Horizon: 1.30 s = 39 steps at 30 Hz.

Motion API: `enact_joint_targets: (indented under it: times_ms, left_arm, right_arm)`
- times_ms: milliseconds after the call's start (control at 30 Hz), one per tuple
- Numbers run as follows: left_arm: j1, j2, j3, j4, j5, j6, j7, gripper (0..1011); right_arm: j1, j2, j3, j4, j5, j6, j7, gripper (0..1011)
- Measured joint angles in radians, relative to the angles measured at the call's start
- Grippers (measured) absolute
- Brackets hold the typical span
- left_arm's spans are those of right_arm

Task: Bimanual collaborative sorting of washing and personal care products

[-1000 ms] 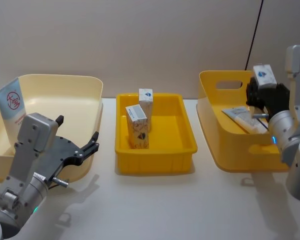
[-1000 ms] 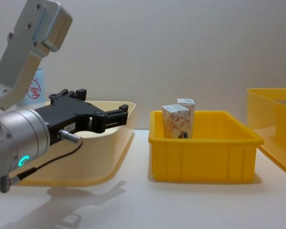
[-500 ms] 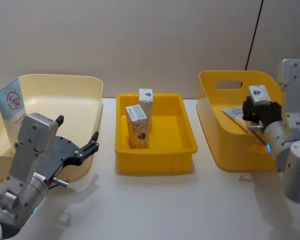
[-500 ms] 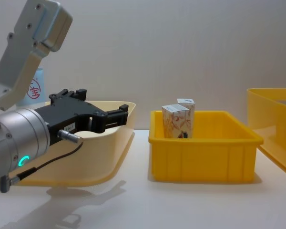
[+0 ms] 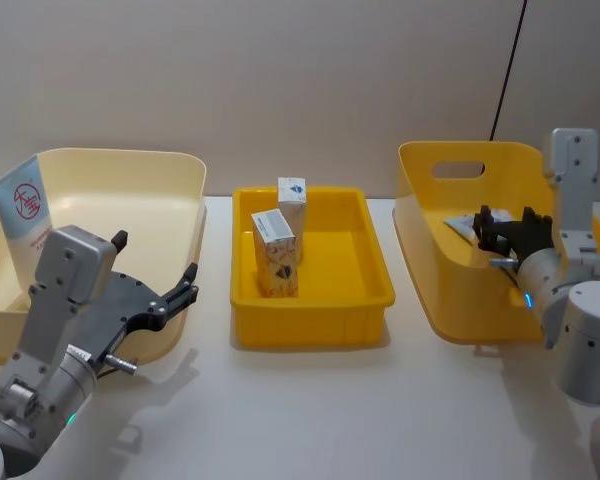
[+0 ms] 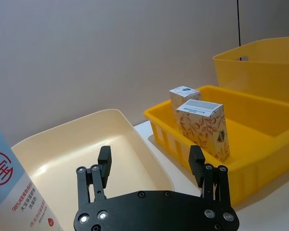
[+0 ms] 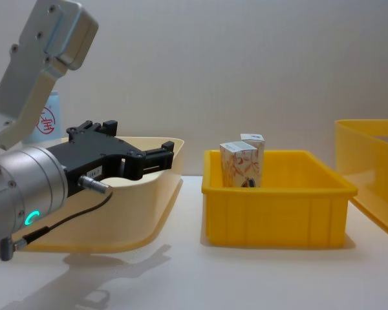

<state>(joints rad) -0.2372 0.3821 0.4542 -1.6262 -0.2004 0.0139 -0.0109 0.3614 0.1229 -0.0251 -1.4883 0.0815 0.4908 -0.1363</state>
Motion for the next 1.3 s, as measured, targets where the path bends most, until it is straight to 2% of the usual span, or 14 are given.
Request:
enact_joint_targets:
  times_ms: [333,533,733,933,1167,1300]
  left_arm:
    - [0.000,0.000,0.000,0.000,0.000,0.000,0.000,1003]
    - [0.000,0.000,0.000,0.000,0.000,0.000,0.000,1003]
    - [0.000,0.000,0.000,0.000,0.000,0.000,0.000,1003]
    - [0.000,0.000,0.000,0.000,0.000,0.000,0.000,1003]
    - [0.000,0.000,0.000,0.000,0.000,0.000,0.000,1003]
    - [0.000,0.000,0.000,0.000,0.000,0.000,0.000,1003]
  right_arm:
    - [0.006,-0.003,0.001,0.014,-0.002,0.003,-0.001,875]
    - [0.008,-0.004,0.001,0.018,-0.003,0.004,-0.001,1001]
    - [0.007,-0.005,0.001,0.017,-0.005,0.001,0.000,1001]
    - [-0.002,-0.002,0.000,0.005,-0.011,-0.028,0.008,1001]
    - [-0.015,0.003,-0.004,-0.014,-0.018,-0.087,0.023,1001]
    - [-0.026,0.008,-0.008,-0.029,-0.022,-0.143,0.038,1001]
